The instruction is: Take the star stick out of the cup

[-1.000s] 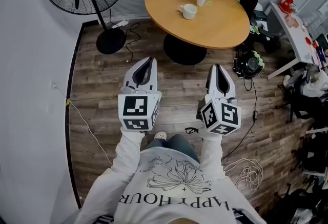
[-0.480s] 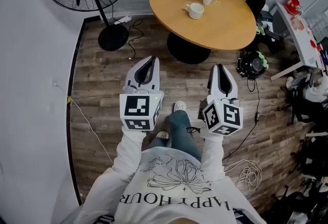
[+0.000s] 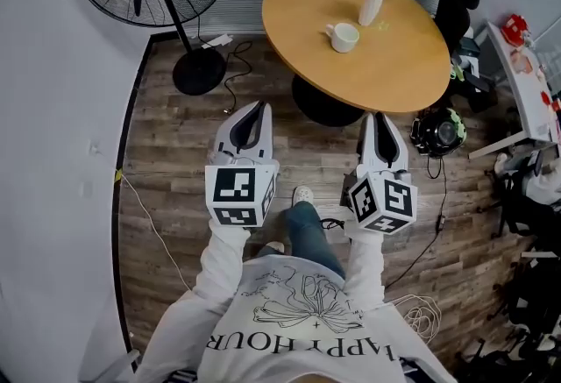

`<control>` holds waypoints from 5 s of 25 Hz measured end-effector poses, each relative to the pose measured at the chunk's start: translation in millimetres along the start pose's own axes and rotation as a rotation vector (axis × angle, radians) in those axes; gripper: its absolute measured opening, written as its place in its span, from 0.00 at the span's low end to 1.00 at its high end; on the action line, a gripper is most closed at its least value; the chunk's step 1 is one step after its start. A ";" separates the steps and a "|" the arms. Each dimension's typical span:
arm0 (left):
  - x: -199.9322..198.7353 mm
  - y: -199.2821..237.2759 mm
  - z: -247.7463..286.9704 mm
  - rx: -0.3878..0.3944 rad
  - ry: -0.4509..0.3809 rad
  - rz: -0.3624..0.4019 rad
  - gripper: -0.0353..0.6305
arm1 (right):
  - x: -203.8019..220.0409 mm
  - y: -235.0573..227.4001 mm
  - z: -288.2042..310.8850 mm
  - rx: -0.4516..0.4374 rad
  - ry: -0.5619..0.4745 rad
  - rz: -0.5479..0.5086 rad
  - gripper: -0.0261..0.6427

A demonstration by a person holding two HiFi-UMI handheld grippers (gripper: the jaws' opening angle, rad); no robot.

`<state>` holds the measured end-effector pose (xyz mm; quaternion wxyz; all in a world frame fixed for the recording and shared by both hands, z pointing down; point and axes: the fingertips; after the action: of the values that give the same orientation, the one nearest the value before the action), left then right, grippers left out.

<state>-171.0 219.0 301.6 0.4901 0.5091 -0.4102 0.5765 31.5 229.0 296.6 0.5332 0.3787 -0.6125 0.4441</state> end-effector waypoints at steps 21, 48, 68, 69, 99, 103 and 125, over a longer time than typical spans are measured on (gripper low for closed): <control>-42.1 -54.3 216.4 -0.055 -0.016 0.004 0.06 | -18.3 -160.2 178.1 -0.049 0.017 0.008 0.15; -15.2 -54.5 344.0 -0.065 0.074 0.009 0.06 | 29.0 -230.8 287.1 -0.052 0.098 0.077 0.17; 7.7 -44.5 485.0 0.081 0.159 0.021 0.06 | 71.6 -274.3 383.9 0.045 0.165 0.090 0.18; 10.4 -44.8 490.5 0.089 0.164 0.021 0.06 | 74.9 -276.2 386.7 0.050 0.169 0.092 0.18; 109.9 -57.6 560.2 0.247 0.367 0.056 0.06 | 167.3 -315.9 408.7 0.169 0.290 0.199 0.18; 118.1 -59.7 561.8 0.246 0.389 0.058 0.06 | 176.8 -318.8 408.7 0.167 0.313 0.212 0.19; 159.1 -85.5 572.7 0.220 0.487 0.060 0.06 | 230.6 -360.1 412.3 0.174 0.379 0.368 0.19</control>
<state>18.7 -298.5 539.8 0.4988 0.3930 -0.2301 0.7374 205.1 -274.3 560.0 0.5141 0.2157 -0.5200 0.6471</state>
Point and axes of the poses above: the fingertips, and each gripper's own axes: z forward along the fingers, y to its left, x out of its underside, and after that the axes turned 10 degrees about -x, right-handed
